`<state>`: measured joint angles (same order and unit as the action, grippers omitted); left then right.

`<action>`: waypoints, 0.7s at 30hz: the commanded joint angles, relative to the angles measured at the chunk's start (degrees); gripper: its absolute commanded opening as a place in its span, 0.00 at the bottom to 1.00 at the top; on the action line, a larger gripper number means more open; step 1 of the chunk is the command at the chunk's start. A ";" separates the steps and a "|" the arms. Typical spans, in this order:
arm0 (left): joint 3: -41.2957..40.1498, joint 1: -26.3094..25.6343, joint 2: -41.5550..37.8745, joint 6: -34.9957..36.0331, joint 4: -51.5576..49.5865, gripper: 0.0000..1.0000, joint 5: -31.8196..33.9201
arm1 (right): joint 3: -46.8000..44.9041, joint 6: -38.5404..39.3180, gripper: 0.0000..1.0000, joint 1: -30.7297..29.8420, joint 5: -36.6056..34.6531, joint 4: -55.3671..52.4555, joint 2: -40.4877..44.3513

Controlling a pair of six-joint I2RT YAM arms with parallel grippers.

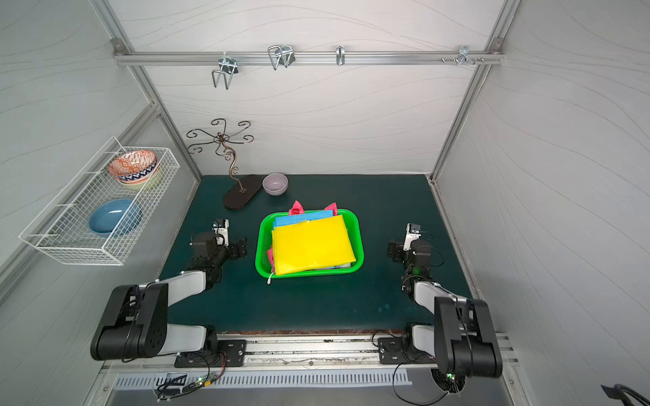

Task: Put the folded raincoat in the basket
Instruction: Reset both arms

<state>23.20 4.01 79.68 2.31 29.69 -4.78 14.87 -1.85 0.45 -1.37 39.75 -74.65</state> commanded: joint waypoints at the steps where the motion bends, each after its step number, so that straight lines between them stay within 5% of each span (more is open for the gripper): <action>1: 1.15 0.60 2.61 -2.34 13.00 1.00 -5.23 | 2.42 0.01 0.99 -0.78 10.06 13.16 -6.34; 4: -0.91 0.58 8.36 -3.28 20.92 1.00 -2.38 | 3.89 2.07 0.99 -3.72 6.34 21.55 -17.20; 6: -0.88 0.36 9.08 -3.11 21.73 1.00 -1.79 | 10.15 4.30 0.99 -3.12 10.95 3.75 -14.16; 21: 0.80 -0.08 9.00 -4.32 18.09 1.00 2.30 | 11.54 3.17 0.99 -4.23 6.35 3.66 -15.45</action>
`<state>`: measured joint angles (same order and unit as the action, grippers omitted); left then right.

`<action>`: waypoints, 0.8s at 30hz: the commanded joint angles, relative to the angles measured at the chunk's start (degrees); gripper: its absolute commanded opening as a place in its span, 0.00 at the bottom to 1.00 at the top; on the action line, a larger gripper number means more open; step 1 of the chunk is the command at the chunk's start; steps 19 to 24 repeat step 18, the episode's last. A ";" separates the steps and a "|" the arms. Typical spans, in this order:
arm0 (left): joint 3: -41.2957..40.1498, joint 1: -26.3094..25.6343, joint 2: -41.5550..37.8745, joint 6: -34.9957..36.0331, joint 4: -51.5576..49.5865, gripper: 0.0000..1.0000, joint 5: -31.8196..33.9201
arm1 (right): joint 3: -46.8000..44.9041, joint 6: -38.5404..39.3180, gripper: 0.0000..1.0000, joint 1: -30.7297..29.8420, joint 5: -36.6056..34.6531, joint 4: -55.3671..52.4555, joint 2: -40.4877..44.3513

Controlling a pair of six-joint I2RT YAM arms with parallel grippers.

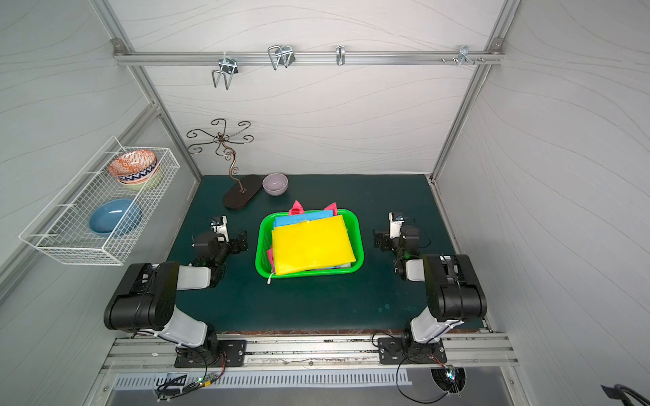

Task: Put the folded raincoat in the basket
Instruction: Reset both arms

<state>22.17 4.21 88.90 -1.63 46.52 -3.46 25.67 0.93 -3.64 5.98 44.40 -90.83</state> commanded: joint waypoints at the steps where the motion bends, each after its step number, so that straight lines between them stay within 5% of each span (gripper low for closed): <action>1: 1.86 -0.27 -0.13 -0.35 1.29 1.00 1.05 | 0.81 0.48 0.99 -0.14 -1.05 -1.38 0.91; 24: 1.94 -0.43 -0.13 -0.39 1.11 1.00 1.36 | 0.66 0.36 0.99 -0.22 -1.20 -0.97 0.90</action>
